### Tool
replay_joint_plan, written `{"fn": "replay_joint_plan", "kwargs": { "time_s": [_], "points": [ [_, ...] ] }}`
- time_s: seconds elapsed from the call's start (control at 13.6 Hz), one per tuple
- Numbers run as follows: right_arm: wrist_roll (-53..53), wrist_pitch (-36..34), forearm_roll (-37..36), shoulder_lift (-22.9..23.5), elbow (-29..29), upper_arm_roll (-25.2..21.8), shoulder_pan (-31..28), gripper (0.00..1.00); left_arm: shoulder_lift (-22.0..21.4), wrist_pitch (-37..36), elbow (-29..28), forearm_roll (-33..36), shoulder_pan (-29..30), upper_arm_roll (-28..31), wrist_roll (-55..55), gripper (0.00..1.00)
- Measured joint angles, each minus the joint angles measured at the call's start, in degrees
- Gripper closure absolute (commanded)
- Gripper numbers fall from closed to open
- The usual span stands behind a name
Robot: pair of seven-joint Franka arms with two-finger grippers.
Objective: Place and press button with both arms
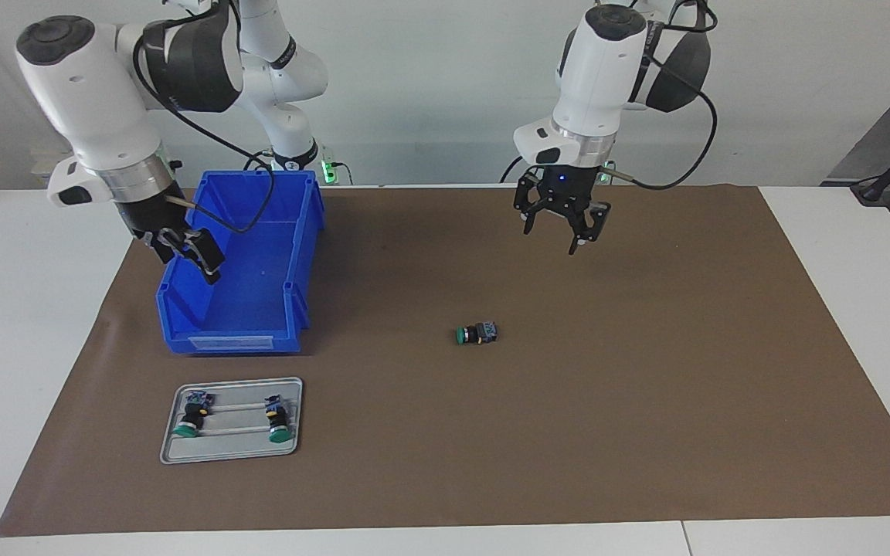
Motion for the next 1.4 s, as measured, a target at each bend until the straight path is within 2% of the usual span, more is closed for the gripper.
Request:
{"fn": "replay_joint_plan", "kwargs": {
  "time_s": [0.22,0.59,1.03,1.4],
  "points": [
    [-8.2,-1.97,-0.12,-1.25,0.33,-0.04,-2.47,0.0,2.38,2.5,-0.07,0.08,-1.65,0.03,7.05,0.31],
    [-17.15,-8.51,-2.63,-2.56,2.75,0.25,-2.42,0.0,5.41,9.76,-1.85,0.08,-3.28,0.09,20.98,0.31],
    [-19.34,-10.24,-2.82,-3.3,2.09,0.06,-2.82,0.0,6.62,13.69,-5.59,1.52,-5.9,0.11,22.61,0.31],
    [-19.34,-10.15,-2.82,-3.92,2.12,0.21,-2.58,0.0,13.62,20.63,-5.3,2.17,-7.28,0.15,22.2,0.31]
  ]
}}
